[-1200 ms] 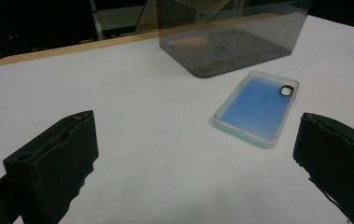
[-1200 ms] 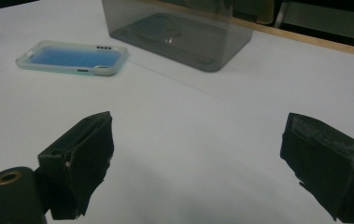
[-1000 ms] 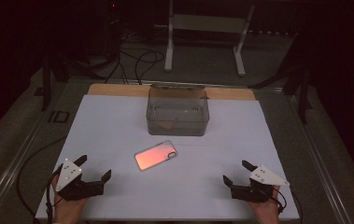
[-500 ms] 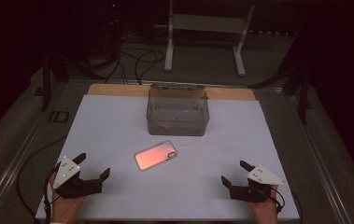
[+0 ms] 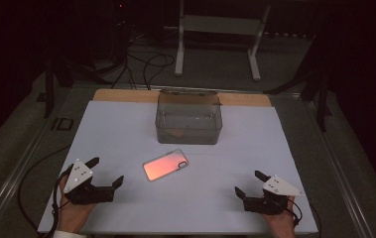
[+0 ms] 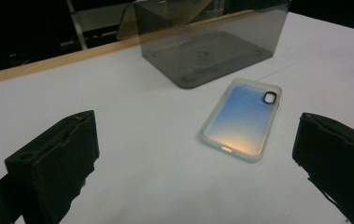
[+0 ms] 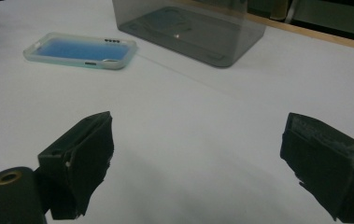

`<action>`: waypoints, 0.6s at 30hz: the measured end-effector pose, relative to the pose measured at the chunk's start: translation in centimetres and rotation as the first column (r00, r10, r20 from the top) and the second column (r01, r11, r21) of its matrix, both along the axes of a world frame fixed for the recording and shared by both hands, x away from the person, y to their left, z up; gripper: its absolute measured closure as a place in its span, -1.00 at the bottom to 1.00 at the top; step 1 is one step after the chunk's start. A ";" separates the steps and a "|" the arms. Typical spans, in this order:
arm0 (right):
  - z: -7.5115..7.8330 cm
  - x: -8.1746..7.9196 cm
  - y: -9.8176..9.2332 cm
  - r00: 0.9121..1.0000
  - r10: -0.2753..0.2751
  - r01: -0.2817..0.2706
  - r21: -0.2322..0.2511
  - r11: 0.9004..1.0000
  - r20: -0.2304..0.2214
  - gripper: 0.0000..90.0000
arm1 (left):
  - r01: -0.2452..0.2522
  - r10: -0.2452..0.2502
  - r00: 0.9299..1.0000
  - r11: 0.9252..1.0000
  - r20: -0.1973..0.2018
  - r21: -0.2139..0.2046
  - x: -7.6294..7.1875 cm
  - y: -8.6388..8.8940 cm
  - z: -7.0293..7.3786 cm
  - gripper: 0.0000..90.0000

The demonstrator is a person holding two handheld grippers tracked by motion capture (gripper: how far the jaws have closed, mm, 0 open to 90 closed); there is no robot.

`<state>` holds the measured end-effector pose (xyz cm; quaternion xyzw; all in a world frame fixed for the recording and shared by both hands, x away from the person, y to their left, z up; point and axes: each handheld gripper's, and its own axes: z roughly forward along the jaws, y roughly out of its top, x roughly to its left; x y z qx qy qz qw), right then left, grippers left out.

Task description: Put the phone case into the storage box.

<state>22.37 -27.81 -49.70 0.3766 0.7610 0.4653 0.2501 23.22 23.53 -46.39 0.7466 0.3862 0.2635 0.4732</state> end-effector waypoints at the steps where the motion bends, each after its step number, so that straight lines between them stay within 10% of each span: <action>1: 0.0 0.0 0.0 1.000 0.001 -0.001 0.000 1.000 0.001 -0.78 | 0.004 -0.004 1.000 1.000 0.001 0.005 0.1 -0.1 0.1 -0.97; 18: -0.1 0.0 0.1 1.000 -0.003 0.003 -0.009 1.000 -0.004 -0.78 | 0.049 -0.049 0.999 0.998 -0.005 0.037 2.5 -1.8 0.6 -0.98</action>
